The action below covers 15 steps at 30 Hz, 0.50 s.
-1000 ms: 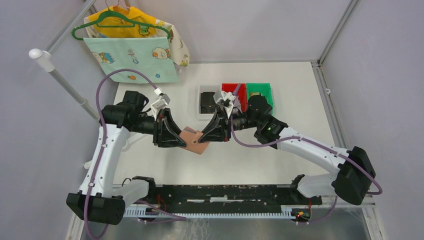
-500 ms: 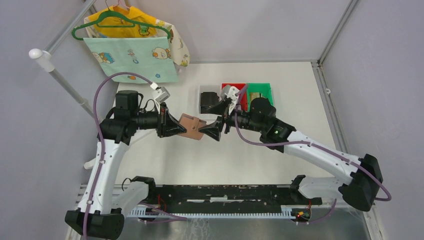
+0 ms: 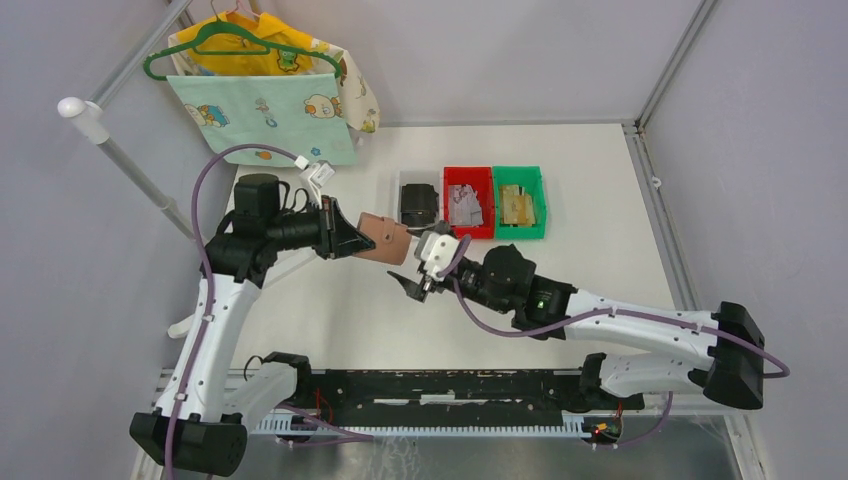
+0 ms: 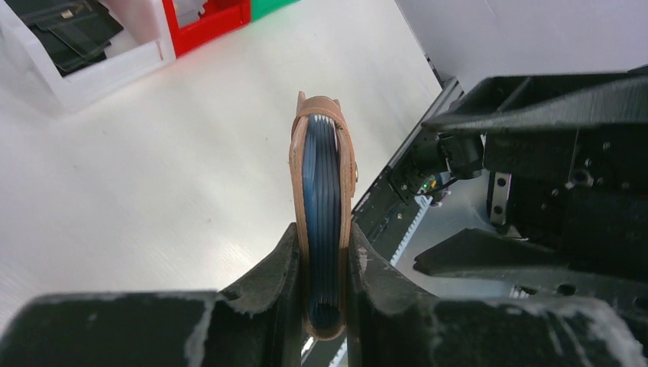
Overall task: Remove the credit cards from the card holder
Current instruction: Open the card holder.
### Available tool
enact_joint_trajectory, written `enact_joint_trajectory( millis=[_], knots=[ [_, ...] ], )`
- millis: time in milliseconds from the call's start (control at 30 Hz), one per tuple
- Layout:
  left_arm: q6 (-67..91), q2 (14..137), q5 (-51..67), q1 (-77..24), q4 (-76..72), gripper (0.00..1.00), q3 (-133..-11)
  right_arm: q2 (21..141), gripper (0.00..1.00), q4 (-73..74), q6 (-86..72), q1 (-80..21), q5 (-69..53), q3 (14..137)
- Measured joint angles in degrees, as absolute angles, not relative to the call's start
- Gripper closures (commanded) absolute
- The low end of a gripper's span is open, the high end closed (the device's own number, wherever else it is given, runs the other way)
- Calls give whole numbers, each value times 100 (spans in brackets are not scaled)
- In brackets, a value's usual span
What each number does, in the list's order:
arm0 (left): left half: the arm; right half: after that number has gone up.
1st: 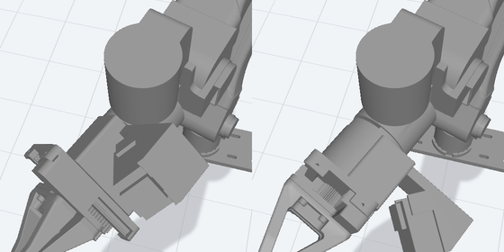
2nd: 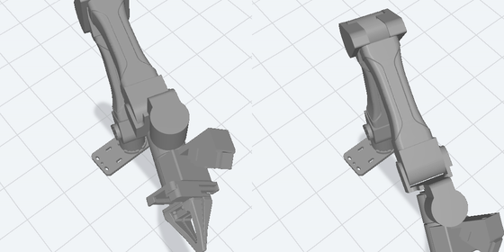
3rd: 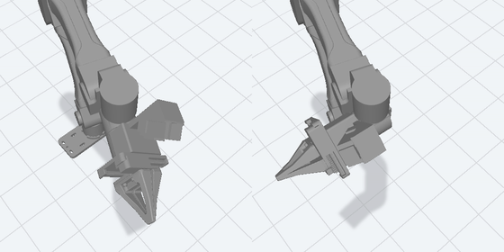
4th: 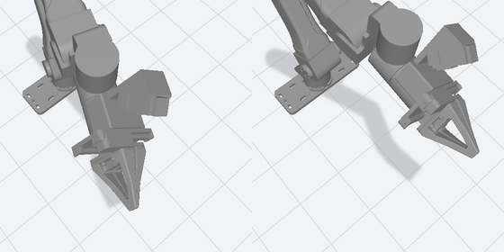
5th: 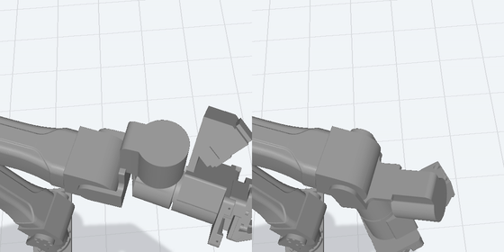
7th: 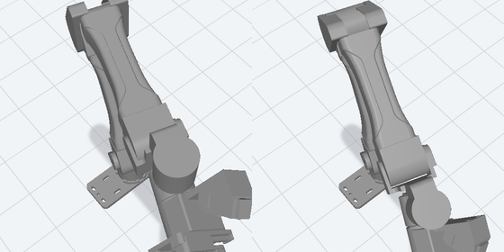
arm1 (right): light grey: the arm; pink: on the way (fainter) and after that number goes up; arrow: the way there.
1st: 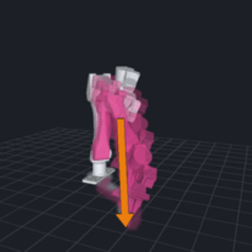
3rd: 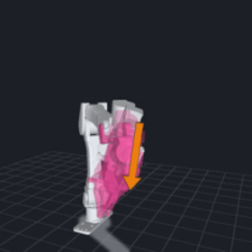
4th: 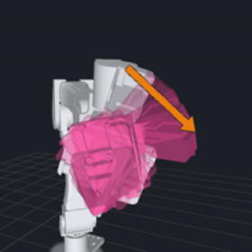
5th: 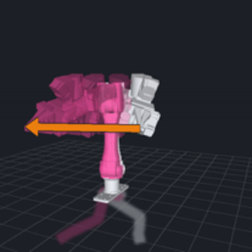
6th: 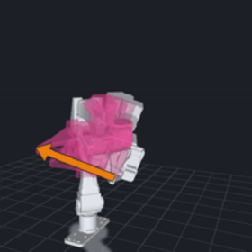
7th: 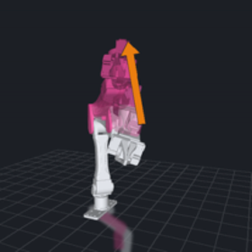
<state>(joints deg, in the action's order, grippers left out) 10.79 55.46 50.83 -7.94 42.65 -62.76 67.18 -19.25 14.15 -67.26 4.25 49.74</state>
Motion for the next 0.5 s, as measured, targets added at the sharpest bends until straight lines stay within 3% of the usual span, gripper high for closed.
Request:
enact_joint_trajectory(
  millis=[300, 500],
  knots=[
    [1546, 5516, 5109, -823, 4274, 98, -6058, 7087, 45, -2512, 2733, -7179, 1317, 4884],
    [1708, 5426, 5159, -823, 4311, 98, -6058, 7185, 48, -2764, 3157, -7247, 1529, 4871]
  ],
)
